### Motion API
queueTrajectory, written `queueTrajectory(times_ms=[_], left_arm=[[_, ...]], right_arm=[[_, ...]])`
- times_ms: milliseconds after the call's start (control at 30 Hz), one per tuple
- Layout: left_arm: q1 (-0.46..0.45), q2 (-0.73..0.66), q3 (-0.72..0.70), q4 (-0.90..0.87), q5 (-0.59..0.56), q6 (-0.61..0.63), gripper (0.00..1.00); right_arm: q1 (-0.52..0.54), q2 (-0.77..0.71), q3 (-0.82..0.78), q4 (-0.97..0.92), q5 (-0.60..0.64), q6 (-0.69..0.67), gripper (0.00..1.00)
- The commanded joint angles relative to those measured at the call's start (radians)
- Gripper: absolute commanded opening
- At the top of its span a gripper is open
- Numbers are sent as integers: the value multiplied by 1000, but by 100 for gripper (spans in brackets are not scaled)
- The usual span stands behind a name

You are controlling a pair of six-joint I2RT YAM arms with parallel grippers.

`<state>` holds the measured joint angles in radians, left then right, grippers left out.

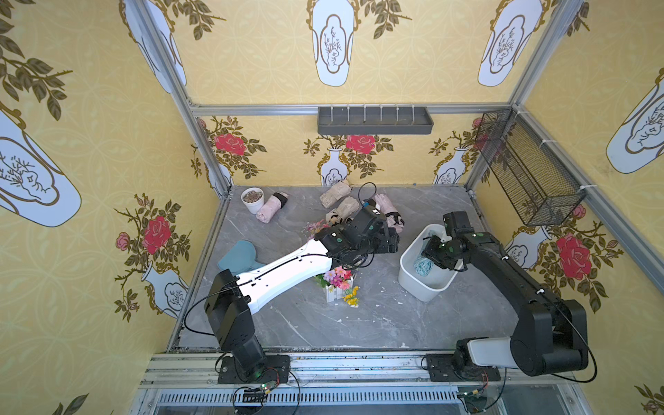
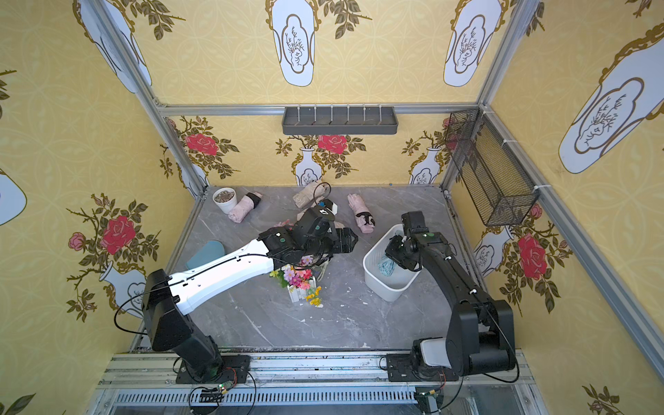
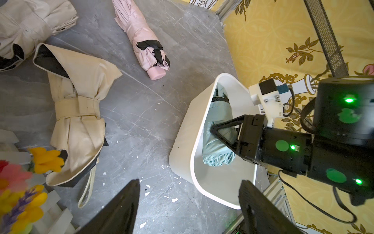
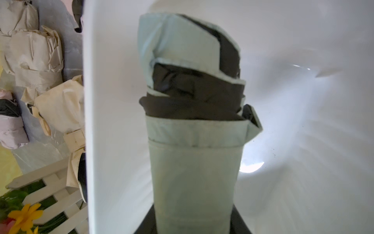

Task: Put the umbrella into the storage box
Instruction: Place the umbrella in the storage box.

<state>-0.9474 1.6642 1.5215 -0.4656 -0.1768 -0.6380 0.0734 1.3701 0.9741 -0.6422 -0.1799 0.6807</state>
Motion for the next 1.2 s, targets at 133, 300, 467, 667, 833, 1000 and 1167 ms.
queueTrajectory(times_ms=[133, 300, 467, 667, 833, 1000, 1167], left_arm=[[17, -33, -24, 0, 43, 26, 82], [28, -48, -30, -11, 52, 29, 82], [35, -54, -38, -13, 68, 29, 83], [41, -58, -41, -22, 75, 31, 83], [45, -87, -53, -43, 66, 40, 83], [82, -154, -98, -59, 60, 48, 83], [155, -253, -193, -71, 68, 61, 83]], right_arm=[[3, 90, -27, 138, 34, 43, 38], [3, 168, -4, 155, 54, 39, 42], [4, 222, 35, 147, 69, 34, 60], [13, 214, 57, 117, 74, 29, 70], [35, 71, 62, 39, 132, 7, 73], [36, -63, 106, -67, 144, -94, 73], [36, -105, 178, -104, 17, -256, 74]])
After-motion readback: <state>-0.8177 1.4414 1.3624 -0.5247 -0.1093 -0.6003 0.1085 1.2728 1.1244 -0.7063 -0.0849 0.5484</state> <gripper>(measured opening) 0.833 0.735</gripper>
